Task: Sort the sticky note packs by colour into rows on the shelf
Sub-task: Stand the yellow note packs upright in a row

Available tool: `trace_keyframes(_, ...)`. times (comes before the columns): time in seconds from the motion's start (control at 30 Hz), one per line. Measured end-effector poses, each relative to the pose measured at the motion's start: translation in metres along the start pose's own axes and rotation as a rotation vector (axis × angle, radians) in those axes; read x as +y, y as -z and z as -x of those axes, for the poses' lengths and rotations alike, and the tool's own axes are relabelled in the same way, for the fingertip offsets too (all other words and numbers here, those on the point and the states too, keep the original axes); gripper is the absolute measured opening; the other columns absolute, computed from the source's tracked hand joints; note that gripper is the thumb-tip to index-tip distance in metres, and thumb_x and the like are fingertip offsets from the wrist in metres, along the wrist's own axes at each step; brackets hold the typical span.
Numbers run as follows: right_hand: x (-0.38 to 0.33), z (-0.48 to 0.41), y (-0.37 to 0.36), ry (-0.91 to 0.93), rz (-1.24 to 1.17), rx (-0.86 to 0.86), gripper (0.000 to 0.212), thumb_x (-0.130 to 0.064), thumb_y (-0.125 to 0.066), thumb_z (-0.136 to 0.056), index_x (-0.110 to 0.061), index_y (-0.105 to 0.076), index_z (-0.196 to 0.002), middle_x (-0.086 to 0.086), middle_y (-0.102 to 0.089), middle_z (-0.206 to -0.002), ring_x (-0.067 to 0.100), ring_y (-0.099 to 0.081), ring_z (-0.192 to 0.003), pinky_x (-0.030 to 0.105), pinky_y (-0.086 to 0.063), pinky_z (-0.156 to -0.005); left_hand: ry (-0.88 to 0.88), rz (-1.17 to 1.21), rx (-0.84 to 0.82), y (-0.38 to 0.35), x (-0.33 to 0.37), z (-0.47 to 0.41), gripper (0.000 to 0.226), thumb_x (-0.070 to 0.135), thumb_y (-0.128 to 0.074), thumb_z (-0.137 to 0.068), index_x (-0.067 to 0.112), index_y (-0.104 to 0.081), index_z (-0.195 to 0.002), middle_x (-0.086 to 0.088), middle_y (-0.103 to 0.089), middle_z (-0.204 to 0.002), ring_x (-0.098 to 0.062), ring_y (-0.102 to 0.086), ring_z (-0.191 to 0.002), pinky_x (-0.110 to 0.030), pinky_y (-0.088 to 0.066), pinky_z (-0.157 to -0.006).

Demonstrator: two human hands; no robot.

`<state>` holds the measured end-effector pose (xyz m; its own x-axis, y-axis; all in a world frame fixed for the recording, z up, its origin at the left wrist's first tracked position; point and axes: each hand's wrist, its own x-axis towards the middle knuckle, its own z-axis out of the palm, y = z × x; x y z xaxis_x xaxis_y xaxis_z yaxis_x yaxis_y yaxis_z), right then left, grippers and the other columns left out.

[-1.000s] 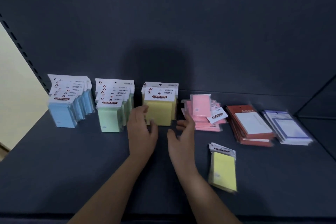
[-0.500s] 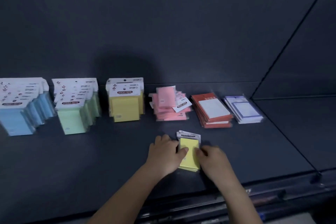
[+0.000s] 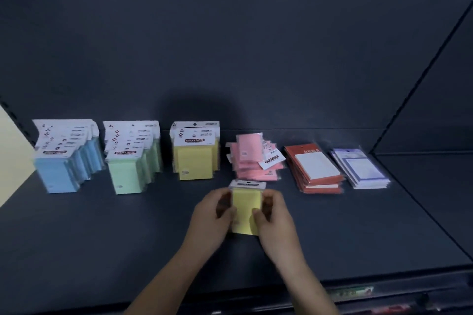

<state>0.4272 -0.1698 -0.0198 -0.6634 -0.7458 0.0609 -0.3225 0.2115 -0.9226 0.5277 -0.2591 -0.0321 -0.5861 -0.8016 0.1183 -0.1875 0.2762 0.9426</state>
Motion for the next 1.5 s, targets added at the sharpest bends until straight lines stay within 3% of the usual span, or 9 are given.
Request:
trace_keyframes(0.13,-0.018,-0.016,-0.041,0.099,-0.013,-0.108,0.048,0.007,-0.048,-0.086,-0.024,-0.041,-0.123,-0.011,-0.057,-0.110,0.005,-0.054,-0.102,-0.003,-0.035,-0.076,-0.045,-0.086,0.179,0.035,-0.017,-0.005,0.034,0.000,-0.061,-0.084,0.021,-0.059,-0.112,0.014,-0.062,-0.101,0.007,-0.060,-0.088,-0.011,-0.047,-0.079)
trace_keyframes(0.3,-0.028,-0.043,-0.076,0.255,-0.018,-0.164,0.058,0.007,-0.049,-0.084,-0.038,-0.036,-0.118,-0.011,-0.058,-0.117,0.005,-0.055,-0.110,0.021,-0.044,-0.095,-0.087,-0.137,0.310,0.065,-0.027,-0.018,0.035,-0.001,-0.059,-0.086,0.019,-0.055,-0.115,0.013,-0.058,-0.100,0.005,-0.059,-0.085,-0.005,-0.044,-0.072)
trace_keyframes(0.47,-0.012,-0.054,-0.097,0.313,-0.063,-0.103,0.059,-0.012,-0.046,-0.085,-0.040,-0.029,-0.134,-0.008,-0.050,-0.132,0.009,-0.048,-0.121,0.036,-0.041,-0.104,-0.153,-0.252,0.301,0.070,-0.042,-0.033,0.044,0.000,-0.057,-0.087,0.016,-0.048,-0.128,0.017,-0.052,-0.111,0.005,-0.052,-0.096,0.000,-0.036,-0.083)
trace_keyframes(0.67,-0.003,-0.071,-0.105,0.325,-0.090,-0.036,0.058,-0.002,-0.047,-0.092,-0.023,-0.030,-0.143,-0.007,-0.041,-0.141,0.003,-0.039,-0.129,0.026,-0.035,-0.109,-0.185,-0.330,0.276,0.062,-0.055,-0.047,0.051,0.005,-0.057,-0.088,0.014,-0.041,-0.136,0.008,-0.049,-0.114,0.002,-0.048,-0.097,0.000,-0.035,-0.081)
trace_keyframes(0.8,0.003,-0.078,-0.111,0.322,0.014,-0.009,0.062,-0.004,-0.048,-0.093,-0.030,-0.025,-0.143,-0.018,-0.037,-0.127,-0.012,-0.036,-0.119,0.005,-0.028,-0.100,-0.156,-0.384,0.303,0.059,-0.059,-0.051,0.055,0.012,-0.056,-0.091,0.018,-0.035,-0.141,0.003,-0.050,-0.118,-0.009,-0.050,-0.104,-0.015,-0.039,-0.083)
trace_keyframes(0.93,0.010,-0.080,-0.112,0.273,0.004,0.034,0.045,-0.006,-0.051,-0.091,-0.023,-0.041,-0.131,-0.006,-0.052,-0.118,0.010,-0.053,-0.107,0.032,-0.046,-0.095,-0.083,-0.491,0.380,0.058,-0.056,-0.054,0.048,0.022,-0.054,-0.092,0.014,-0.039,-0.137,-0.001,-0.053,-0.122,-0.017,-0.051,-0.109,-0.026,-0.042,-0.084)
trace_keyframes(1.0,0.011,-0.079,-0.112,0.286,0.015,0.032,0.036,-0.008,-0.053,-0.091,-0.023,-0.046,-0.122,-0.003,-0.055,-0.112,0.012,-0.055,-0.101,0.035,-0.048,-0.090,-0.071,-0.502,0.404,0.057,-0.057,-0.054,0.046,0.025,-0.054,-0.092,0.009,-0.042,-0.134,-0.005,-0.055,-0.122,-0.021,-0.051,-0.110,-0.032,-0.043,-0.087)
trace_keyframes(1.23,0.011,-0.080,-0.112,0.272,0.053,0.056,0.023,-0.010,-0.056,-0.090,-0.012,-0.055,-0.113,-0.003,-0.054,-0.102,0.014,-0.055,-0.092,0.033,-0.048,-0.085,-0.072,-0.602,0.363,0.058,-0.062,-0.058,0.061,0.048,-0.026,-0.087,0.005,-0.054,-0.120,-0.009,-0.061,-0.106,-0.028,-0.057,-0.094,-0.040,-0.045,-0.080)
trace_keyframes(1.5,0.008,-0.078,-0.112,0.286,0.074,0.069,0.021,-0.008,-0.056,-0.090,-0.010,-0.057,-0.111,-0.003,-0.053,-0.096,0.014,-0.055,-0.086,0.024,-0.045,-0.080,-0.051,-0.578,0.345,0.058,-0.063,-0.057,0.041,0.034,-0.044,-0.093,0.005,-0.054,-0.121,-0.009,-0.061,-0.107,-0.027,-0.057,-0.095,-0.043,-0.046,-0.083)
